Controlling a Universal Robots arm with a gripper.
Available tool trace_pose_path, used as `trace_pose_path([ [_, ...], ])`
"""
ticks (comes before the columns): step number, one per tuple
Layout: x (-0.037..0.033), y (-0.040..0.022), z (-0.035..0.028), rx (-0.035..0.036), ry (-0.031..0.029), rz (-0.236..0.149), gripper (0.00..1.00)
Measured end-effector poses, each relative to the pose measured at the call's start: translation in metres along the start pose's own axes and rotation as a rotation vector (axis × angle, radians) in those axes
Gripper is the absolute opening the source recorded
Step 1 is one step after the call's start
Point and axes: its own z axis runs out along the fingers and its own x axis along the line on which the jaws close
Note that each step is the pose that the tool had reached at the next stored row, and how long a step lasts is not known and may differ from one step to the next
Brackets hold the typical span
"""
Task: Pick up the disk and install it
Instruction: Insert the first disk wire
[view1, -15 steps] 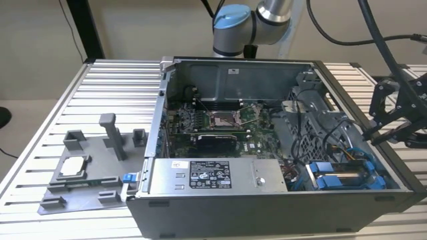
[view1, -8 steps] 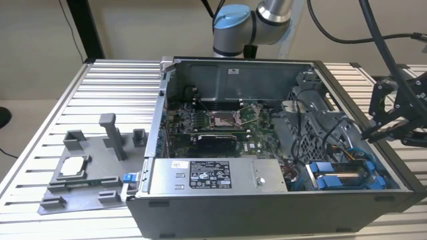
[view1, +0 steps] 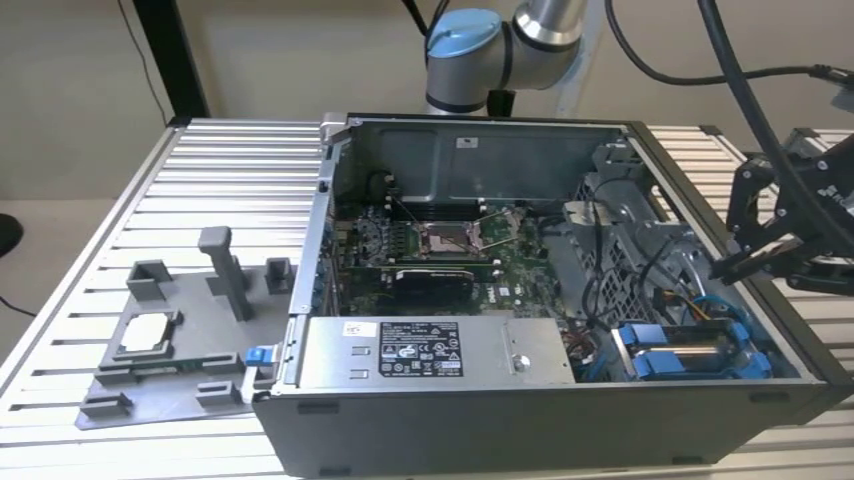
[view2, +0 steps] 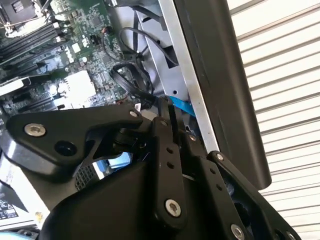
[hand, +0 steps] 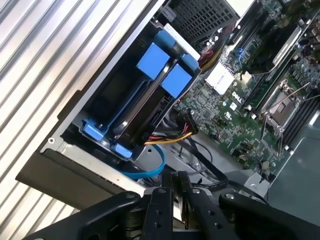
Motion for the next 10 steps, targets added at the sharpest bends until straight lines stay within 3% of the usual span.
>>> trace_pose_path([
  [10,-0.0115,0.0165,0.0023,0.0071,0.0007,0.021,1.0],
])
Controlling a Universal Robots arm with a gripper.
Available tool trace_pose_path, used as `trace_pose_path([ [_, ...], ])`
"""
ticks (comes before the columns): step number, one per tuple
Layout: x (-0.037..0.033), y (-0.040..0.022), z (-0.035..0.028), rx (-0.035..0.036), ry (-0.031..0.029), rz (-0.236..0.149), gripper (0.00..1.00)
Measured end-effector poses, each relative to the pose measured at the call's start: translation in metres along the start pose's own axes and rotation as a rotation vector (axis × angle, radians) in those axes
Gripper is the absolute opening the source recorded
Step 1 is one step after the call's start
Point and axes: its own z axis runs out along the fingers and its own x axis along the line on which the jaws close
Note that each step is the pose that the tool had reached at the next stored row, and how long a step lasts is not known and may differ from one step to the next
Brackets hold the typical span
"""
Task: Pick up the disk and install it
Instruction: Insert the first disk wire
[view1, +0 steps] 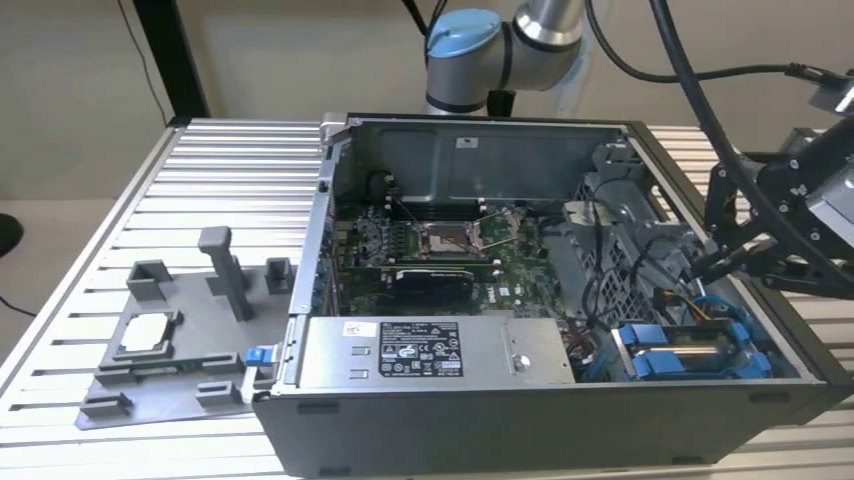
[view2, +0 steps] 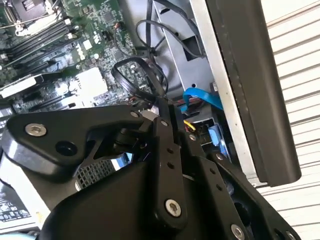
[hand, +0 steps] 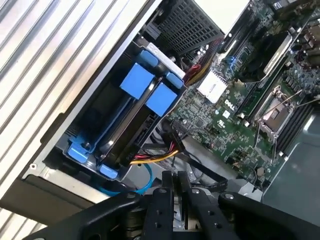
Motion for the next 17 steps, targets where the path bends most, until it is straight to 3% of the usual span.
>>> trace_pose_path([
  [4,-0.0038,0.0131,0.0003,-0.0001,0.0002,0.0,1.0],
  [5,-0.0038,0.0135,0.0005,0.0005,0.0006,0.002,1.0],
  [6,-0.0039,0.0133,0.0003,-0.0007,0.0051,0.008,1.0],
  [10,-0.0038,0.0134,0.0004,-0.01,0.033,0.037,1.0],
  [17,-0.0038,0.0134,0.0003,-0.0342,0.0924,0.086,1.0],
])
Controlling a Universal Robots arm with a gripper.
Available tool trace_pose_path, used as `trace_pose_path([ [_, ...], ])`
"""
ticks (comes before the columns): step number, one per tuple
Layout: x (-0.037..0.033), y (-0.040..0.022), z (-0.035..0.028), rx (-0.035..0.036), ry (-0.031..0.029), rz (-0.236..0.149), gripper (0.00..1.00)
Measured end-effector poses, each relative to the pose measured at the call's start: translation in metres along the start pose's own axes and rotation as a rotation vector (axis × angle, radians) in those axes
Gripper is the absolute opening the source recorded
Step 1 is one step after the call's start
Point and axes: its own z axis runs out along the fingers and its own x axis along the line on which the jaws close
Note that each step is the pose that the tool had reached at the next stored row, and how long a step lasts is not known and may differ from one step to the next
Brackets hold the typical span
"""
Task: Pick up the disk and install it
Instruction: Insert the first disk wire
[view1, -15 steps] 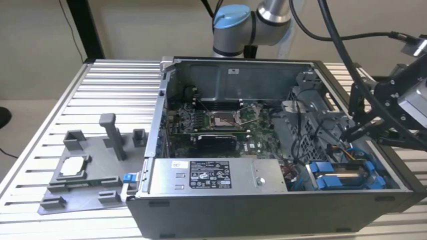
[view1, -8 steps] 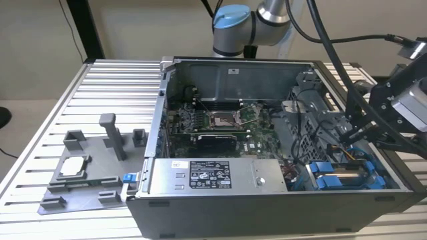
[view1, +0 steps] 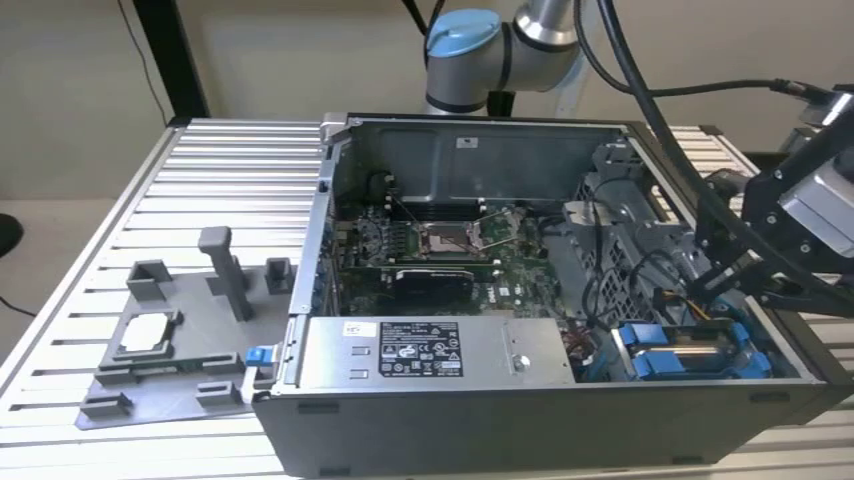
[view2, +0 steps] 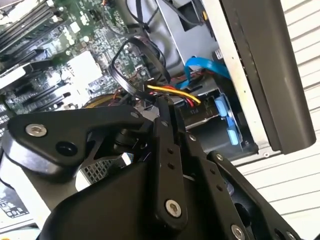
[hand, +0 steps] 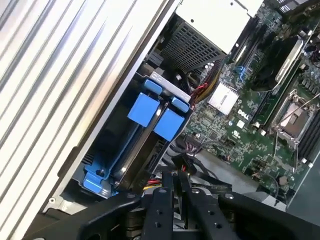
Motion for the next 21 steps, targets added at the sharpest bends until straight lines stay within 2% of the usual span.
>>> trace_pose_path([
  [5,0.0,0.0,0.0,-0.018,0.0435,0.033,1.0],
  [6,0.0,0.0,0.0,-0.0201,0.0495,0.04,1.0],
  [8,-0.0001,0.0004,0.0001,-0.0185,0.0518,0.055,1.0],
  [21,-0.0019,0.0035,0.0007,0.0044,0.0508,0.176,1.0],
])
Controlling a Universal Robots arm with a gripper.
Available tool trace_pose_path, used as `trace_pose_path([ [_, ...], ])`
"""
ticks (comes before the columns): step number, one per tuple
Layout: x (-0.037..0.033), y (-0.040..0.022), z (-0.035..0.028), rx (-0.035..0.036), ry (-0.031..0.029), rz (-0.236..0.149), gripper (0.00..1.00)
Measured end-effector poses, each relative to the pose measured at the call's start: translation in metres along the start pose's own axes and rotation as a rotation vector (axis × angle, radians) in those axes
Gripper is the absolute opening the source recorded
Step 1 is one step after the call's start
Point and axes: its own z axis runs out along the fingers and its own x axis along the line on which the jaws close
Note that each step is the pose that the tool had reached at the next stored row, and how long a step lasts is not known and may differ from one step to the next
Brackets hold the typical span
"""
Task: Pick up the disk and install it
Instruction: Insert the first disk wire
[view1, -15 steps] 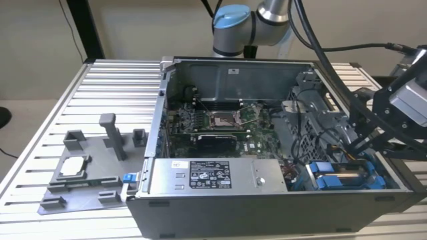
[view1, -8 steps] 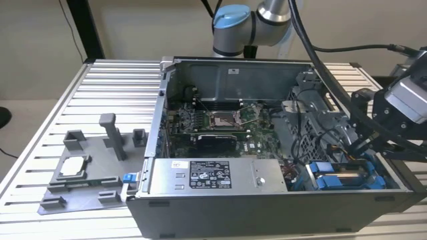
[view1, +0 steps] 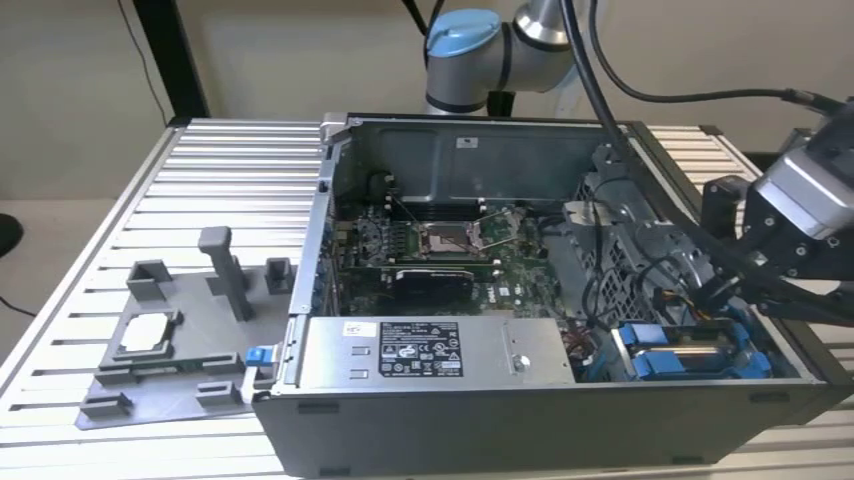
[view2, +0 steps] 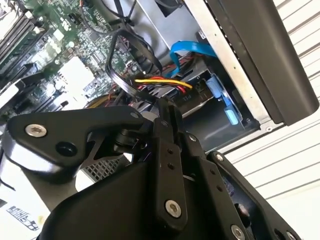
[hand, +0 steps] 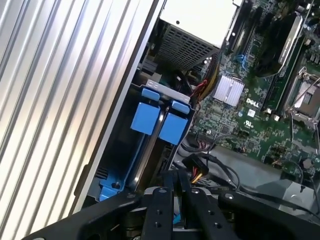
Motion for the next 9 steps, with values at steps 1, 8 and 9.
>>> trace_pose_path([
  [1,-0.0001,0.0003,0.0001,0.0017,-0.0004,0.01,1.0],
  [8,-0.0012,0.0038,0.0013,0.0118,-0.0016,0.073,1.0],
  [9,-0.0015,0.0045,0.0015,0.0125,0.0003,0.08,1.0],
])
